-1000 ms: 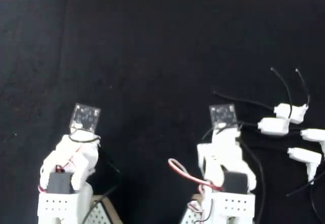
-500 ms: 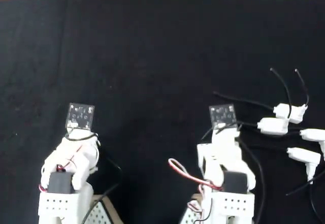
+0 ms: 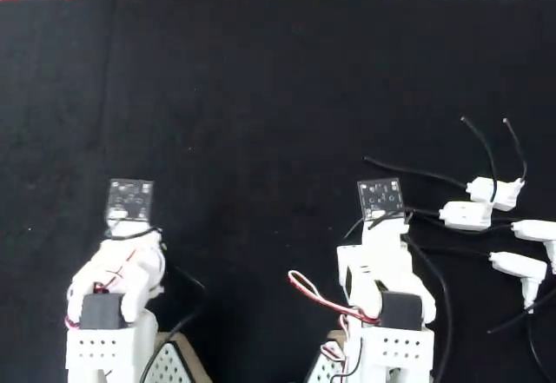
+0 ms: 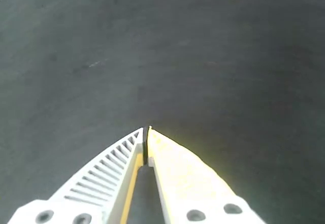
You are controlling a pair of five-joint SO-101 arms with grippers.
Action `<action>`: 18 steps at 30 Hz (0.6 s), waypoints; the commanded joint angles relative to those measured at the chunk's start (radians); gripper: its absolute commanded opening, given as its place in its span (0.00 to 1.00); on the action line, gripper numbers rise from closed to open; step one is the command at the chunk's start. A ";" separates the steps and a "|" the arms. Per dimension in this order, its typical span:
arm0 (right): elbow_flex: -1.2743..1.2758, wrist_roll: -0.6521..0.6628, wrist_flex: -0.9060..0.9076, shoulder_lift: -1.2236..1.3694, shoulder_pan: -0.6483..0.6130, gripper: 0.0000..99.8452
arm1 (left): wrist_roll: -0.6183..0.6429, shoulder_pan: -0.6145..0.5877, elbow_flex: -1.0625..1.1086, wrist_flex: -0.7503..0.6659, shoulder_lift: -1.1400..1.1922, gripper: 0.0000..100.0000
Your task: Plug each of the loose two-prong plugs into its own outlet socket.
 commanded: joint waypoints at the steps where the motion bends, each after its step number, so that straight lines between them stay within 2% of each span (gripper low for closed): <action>1: -0.004 0.009 0.006 -0.062 -0.009 0.05 | -0.002 -0.163 0.018 0.015 -0.002 0.03; 6: -0.004 0.009 0.006 -0.062 -0.011 0.05 | 0.005 -0.263 0.018 0.015 -0.002 0.03; 18: -0.004 0.009 0.006 -0.062 -0.011 0.05 | 0.005 -0.268 0.018 0.015 -0.002 0.03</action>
